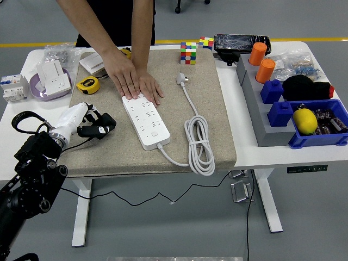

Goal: Pick up the plug,place it near the board,insert it into the board,press the button

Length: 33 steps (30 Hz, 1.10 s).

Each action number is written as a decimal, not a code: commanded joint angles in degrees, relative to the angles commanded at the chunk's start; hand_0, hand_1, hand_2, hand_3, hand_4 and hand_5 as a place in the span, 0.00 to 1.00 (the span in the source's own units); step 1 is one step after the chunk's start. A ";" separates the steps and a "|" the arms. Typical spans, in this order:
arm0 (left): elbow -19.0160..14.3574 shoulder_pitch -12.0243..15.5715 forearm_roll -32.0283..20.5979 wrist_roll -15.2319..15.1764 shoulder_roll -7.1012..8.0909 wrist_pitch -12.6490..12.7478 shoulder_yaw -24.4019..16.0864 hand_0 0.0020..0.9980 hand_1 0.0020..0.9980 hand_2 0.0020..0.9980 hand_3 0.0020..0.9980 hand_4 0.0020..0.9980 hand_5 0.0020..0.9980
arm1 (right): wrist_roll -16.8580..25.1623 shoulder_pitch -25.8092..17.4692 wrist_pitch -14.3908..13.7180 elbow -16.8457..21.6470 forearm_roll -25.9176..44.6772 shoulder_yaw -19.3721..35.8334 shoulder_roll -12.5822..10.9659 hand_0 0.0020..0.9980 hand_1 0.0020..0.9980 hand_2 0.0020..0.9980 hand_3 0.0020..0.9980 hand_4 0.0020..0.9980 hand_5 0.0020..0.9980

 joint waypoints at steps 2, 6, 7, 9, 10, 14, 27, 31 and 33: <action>-0.02 -0.06 0.00 -0.05 -0.06 -0.12 -0.16 0.67 0.76 0.70 0.59 0.89 0.34 | -0.02 0.02 0.00 -0.04 0.07 -0.10 -0.03 1.00 0.86 0.79 0.81 1.00 1.00; 0.06 -0.26 0.00 -0.19 0.00 -0.58 -0.27 0.75 0.85 0.79 0.80 0.99 0.43 | 0.00 0.17 -0.08 -0.01 0.03 -0.04 -0.07 1.00 0.86 0.79 0.81 1.00 1.00; 0.05 -0.28 0.00 -0.21 0.01 -0.63 -0.30 0.75 0.85 0.79 0.80 0.99 0.43 | 0.01 0.20 -0.10 0.01 0.00 0.00 -0.06 1.00 0.86 0.79 0.81 1.00 1.00; -0.04 -0.32 0.00 -0.28 0.00 -0.64 -0.36 0.75 0.85 0.79 0.80 0.99 0.43 | 0.03 0.21 -0.12 0.03 -0.04 0.00 -0.03 1.00 0.86 0.79 0.81 1.00 1.00; -0.07 -0.35 0.00 -0.31 0.00 -0.65 -0.37 0.75 0.85 0.79 0.80 0.99 0.43 | 0.02 0.20 -0.11 0.03 -0.04 -0.03 -0.02 1.00 0.86 0.79 0.81 1.00 1.00; -0.08 -0.46 0.00 -0.53 0.00 -0.54 -0.46 0.77 0.85 0.80 0.80 1.00 0.53 | -0.06 0.12 -0.09 -0.03 0.12 -0.29 -0.01 1.00 0.86 0.79 0.81 1.00 1.00; -9.12 2.11 -13.12 -2.11 0.20 -0.17 -2.70 0.89 0.94 0.92 0.90 1.00 1.00 | -0.10 0.32 -0.37 -0.46 0.25 -0.23 0.68 1.00 0.86 0.79 0.81 1.00 1.00; -15.56 5.01 -23.03 -0.37 -0.01 -1.65 -3.54 0.96 0.99 0.96 0.94 1.00 1.00 | 0.12 0.13 -0.59 -0.73 -0.63 2.12 1.40 1.00 0.86 0.79 0.81 1.00 1.00; -19.01 6.46 -27.50 0.03 -0.41 -2.08 -3.96 0.96 0.99 0.96 0.94 1.00 1.00 | 0.13 0.08 -0.62 -0.86 -0.67 2.40 1.54 1.00 0.86 0.79 0.81 1.00 1.00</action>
